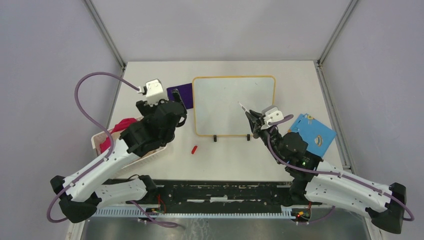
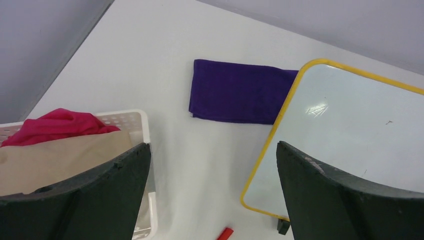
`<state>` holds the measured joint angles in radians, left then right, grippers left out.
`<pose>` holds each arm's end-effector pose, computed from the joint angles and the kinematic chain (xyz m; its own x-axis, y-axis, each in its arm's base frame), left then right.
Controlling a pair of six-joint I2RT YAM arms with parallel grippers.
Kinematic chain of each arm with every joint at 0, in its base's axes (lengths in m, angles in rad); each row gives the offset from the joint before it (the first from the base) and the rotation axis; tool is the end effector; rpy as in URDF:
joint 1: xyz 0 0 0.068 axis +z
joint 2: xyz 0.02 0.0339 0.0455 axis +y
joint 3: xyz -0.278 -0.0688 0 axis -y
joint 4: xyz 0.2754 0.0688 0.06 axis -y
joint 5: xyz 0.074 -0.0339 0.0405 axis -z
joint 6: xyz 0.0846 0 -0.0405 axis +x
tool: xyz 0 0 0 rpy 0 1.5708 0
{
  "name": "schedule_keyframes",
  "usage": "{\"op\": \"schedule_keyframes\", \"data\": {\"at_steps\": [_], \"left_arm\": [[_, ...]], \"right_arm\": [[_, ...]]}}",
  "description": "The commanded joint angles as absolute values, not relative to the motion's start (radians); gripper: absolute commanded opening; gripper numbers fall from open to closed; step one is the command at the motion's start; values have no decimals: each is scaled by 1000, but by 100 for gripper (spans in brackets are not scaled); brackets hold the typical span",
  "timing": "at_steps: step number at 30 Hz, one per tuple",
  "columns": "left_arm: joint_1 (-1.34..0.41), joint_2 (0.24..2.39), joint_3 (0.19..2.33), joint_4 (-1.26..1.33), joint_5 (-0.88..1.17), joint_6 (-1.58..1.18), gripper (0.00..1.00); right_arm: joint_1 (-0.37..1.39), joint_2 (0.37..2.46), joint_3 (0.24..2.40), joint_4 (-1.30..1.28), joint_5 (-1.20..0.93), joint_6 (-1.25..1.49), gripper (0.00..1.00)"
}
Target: Write a sentence on the whiteboard
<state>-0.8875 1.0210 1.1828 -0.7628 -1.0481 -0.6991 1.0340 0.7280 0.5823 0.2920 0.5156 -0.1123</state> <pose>0.2038 -0.1342 0.3884 -0.2320 -0.2238 -0.9466 -0.2788 0.9476 -0.1557 0.1584 0.1846 0.3394 0.1299 0.0277 -0.9911 -0.4867 0.8727 -0.0394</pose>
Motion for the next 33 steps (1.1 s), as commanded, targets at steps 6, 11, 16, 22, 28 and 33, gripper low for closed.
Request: {"op": "schedule_keyframes", "data": {"at_steps": [6,11,16,22,28,33], "left_arm": [[-629,948,1082,-236,-698,-269,100],[-228,1041,1066,-222,-190,-469,100],[-120,1038,901,3,192,-506,100],[-108,1067,742,247,580,-498,100],[-166,1121,702,358,660,-485,100],[-173,1123,731,295,489,-508,100]], "right_arm": [[1033,741,580,344,509,-118,0],[1032,751,583,344,506,-112,0],[1032,750,584,336,507,-112,0],[1032,756,590,327,504,-114,0],[1033,759,597,327,500,-109,0],[1032,754,601,324,486,-104,0]]}}
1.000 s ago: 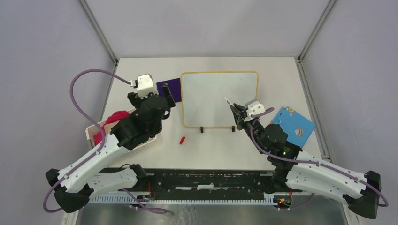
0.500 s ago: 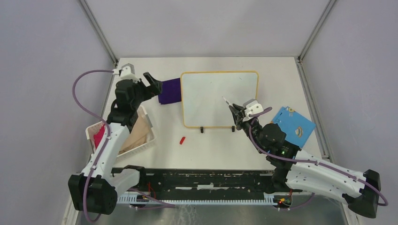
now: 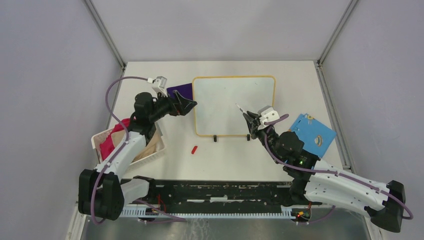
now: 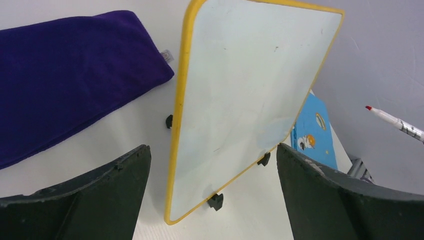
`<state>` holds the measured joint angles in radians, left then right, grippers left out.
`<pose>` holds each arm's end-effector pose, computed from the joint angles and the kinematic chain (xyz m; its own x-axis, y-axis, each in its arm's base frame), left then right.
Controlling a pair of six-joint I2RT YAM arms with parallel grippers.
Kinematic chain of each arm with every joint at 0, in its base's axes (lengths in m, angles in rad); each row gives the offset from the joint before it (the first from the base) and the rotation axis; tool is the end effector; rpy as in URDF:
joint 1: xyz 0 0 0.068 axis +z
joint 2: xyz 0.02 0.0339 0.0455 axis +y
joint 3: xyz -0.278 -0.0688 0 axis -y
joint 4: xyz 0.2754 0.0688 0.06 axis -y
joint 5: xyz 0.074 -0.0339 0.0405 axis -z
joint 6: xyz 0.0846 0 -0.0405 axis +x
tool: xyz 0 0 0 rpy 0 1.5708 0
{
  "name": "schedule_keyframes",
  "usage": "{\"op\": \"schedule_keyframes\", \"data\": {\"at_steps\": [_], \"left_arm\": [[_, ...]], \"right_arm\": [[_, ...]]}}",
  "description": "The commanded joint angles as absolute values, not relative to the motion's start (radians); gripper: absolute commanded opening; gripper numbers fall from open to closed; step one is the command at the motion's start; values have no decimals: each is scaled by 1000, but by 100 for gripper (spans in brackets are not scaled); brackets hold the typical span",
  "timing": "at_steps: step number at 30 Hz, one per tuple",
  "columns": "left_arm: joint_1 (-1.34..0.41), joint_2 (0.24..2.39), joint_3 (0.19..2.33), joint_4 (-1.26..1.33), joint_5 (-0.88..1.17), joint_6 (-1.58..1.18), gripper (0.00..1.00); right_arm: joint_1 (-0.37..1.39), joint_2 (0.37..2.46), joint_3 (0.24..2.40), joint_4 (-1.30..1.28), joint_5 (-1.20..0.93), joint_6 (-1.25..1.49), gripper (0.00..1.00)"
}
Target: Write a sentence on the whiteboard
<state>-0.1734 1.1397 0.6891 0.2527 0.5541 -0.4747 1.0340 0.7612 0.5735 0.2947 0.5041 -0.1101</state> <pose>0.3085 -0.0992 0.2714 -0.4716 -0.3120 -0.8248 0.4940 0.6813 -0.5402 0.1618 0.1920 0.3286 0.1100 -0.0033 -0.9939 -0.4978 0.8654 -0.0580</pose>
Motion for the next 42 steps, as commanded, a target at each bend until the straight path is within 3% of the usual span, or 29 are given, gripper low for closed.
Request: {"op": "schedule_keyframes", "data": {"at_steps": [1,5,10,20,31,42], "left_arm": [[-173,1114,732,274,466,-492,100],[-160,1109,699,247,435,-407,100],[-142,1130,700,260,526,-337,90],[-34,1337,587,917,965,-668,88],[-35,1476,570,1016,1009,-579,90],[-35,1713,573,1480,1093,-823,83]], "right_arm": [[1032,753,601,324,485,-104,0],[1032,755,600,327,482,-103,0],[1032,753,603,318,471,-92,0],[1032,758,602,313,466,-77,0],[1031,745,590,321,469,-83,0],[1032,749,590,324,464,-81,0]]}}
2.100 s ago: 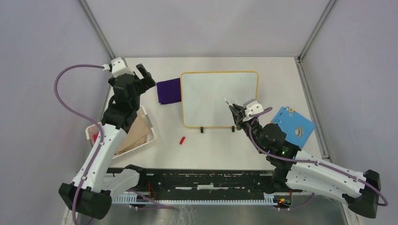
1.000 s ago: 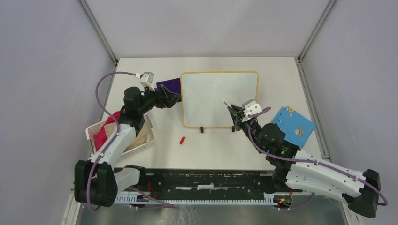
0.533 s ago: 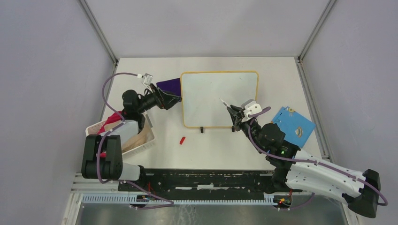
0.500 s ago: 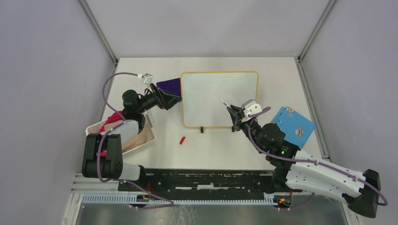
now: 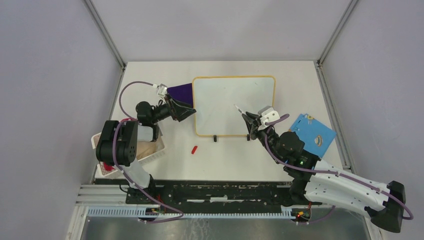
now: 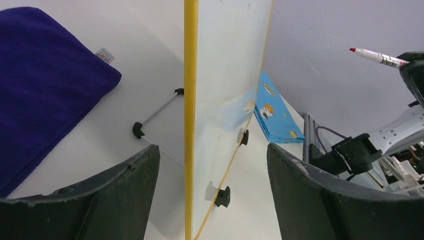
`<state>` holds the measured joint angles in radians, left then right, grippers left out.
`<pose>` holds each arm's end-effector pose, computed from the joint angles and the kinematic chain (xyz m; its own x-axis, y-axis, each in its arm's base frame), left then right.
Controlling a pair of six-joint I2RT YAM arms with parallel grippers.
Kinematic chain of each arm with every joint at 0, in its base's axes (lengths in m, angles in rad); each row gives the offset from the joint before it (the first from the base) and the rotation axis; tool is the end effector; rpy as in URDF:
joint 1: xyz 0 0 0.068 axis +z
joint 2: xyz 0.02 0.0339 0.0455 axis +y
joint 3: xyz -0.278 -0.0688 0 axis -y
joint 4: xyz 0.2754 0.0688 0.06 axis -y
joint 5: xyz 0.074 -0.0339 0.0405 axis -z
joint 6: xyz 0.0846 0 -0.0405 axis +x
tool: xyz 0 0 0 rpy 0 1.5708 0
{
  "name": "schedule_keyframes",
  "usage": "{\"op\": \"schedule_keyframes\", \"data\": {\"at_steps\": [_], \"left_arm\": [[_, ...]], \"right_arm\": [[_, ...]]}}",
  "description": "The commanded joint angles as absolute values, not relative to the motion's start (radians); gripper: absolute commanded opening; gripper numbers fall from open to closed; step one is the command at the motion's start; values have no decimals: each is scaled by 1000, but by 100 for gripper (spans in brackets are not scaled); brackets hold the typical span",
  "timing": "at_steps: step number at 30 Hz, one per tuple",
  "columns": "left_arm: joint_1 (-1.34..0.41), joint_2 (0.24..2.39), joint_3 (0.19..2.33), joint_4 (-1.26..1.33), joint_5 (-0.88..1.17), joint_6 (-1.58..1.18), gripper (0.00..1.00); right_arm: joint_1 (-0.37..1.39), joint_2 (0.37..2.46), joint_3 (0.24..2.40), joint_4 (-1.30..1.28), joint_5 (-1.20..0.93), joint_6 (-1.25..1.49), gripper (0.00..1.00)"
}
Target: Write a sentence on the whiteboard
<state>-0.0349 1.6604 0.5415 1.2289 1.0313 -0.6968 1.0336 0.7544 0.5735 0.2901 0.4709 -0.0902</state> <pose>0.3331 -0.0843 0.1817 -0.4743 -0.3133 -0.8227 0.7378 0.3684 -0.5657 0.1597 0.1931 0.3296 0.1037 0.0173 -0.9945 -0.5277 0.8485 -0.0403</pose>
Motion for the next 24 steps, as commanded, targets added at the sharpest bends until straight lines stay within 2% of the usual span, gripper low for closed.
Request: {"op": "schedule_keyframes", "data": {"at_steps": [1,17,24], "left_arm": [[-35,1721,575,1485,1096,-824,82],[-88,1838,608,1445,1137,-788,68],[-107,1867,625,1432,1149,-783,56]], "right_arm": [[1032,752,591,323,462,-81,0],[1033,782,604,326,453,-74,0],[1032,798,611,327,441,-66,0]]}}
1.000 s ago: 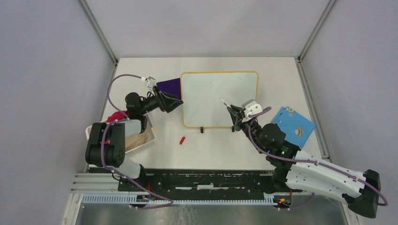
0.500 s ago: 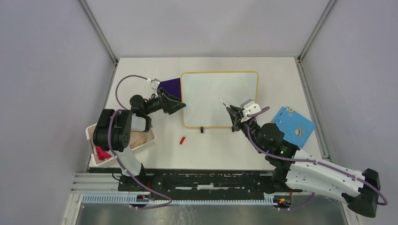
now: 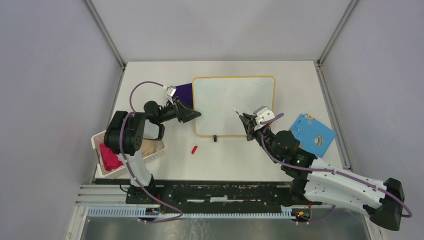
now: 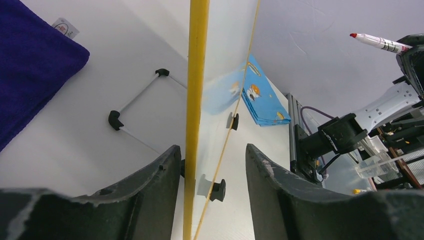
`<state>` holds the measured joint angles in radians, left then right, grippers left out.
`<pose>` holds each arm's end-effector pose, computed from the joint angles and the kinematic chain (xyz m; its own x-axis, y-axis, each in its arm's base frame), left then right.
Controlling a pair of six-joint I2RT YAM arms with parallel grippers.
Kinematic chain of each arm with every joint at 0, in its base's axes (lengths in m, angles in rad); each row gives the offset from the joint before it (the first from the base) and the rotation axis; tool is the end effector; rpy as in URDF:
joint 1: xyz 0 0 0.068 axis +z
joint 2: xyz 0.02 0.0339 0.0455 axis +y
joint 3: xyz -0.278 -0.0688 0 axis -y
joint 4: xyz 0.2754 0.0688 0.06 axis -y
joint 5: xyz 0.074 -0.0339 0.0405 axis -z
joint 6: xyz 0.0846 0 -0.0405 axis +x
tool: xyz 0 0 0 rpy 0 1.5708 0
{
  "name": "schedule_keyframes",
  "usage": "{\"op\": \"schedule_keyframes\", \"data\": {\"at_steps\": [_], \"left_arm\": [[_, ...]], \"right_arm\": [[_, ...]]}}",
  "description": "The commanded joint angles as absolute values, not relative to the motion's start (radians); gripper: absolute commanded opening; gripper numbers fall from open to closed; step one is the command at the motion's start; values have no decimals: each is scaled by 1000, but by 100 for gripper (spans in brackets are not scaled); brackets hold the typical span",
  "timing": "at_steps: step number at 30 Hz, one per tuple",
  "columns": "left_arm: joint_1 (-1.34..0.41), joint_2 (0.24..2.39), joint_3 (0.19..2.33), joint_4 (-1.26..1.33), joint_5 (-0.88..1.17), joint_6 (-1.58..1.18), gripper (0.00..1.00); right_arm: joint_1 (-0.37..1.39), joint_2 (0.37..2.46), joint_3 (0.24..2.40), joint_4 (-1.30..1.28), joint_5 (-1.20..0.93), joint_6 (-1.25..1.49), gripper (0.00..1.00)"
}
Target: Write a sentence on the whiteboard
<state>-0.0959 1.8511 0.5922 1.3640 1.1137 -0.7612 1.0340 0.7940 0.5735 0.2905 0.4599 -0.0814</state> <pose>0.3404 -0.1090 0.1486 -0.5663 -0.2514 -0.7849 0.7458 0.2493 -0.6178 0.1634 0.2012 0.3205 0.0798 -0.0083 -0.9968 -0.5389 0.8409 -0.0502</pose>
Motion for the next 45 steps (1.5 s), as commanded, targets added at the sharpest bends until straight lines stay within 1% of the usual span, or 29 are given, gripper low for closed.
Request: {"op": "schedule_keyframes", "data": {"at_steps": [1,7,10,14,19,25,26,34,36,40,42,45], "left_arm": [[-109,1872,626,1432,1148,-782,54],[-111,1879,636,1437,1149,-781,43],[-112,1881,636,1437,1145,-775,41],[-115,1875,635,1421,1138,-754,46],[-115,1855,626,1357,1114,-684,46],[-119,1799,629,1049,1077,-450,47],[-121,1794,631,1031,1076,-435,47],[-132,1781,641,1029,1074,-452,49],[-138,1778,643,1040,1074,-464,52],[-138,1754,642,1078,1055,-490,62],[-138,1745,647,1076,1053,-490,63],[-138,1744,660,1057,1055,-478,62]], "right_arm": [[1032,798,612,327,439,-66,0],[1032,799,615,318,438,-61,0],[1032,796,617,314,437,-58,0],[1032,794,618,307,436,-58,0],[1032,794,620,305,435,-55,0],[1032,795,621,300,433,-54,0],[1032,797,621,301,434,-54,0],[1033,804,619,307,424,-52,0],[1032,804,618,308,422,-53,0],[1032,804,617,308,422,-52,0],[1032,801,617,307,420,-54,0],[1031,799,615,306,420,-54,0]]}}
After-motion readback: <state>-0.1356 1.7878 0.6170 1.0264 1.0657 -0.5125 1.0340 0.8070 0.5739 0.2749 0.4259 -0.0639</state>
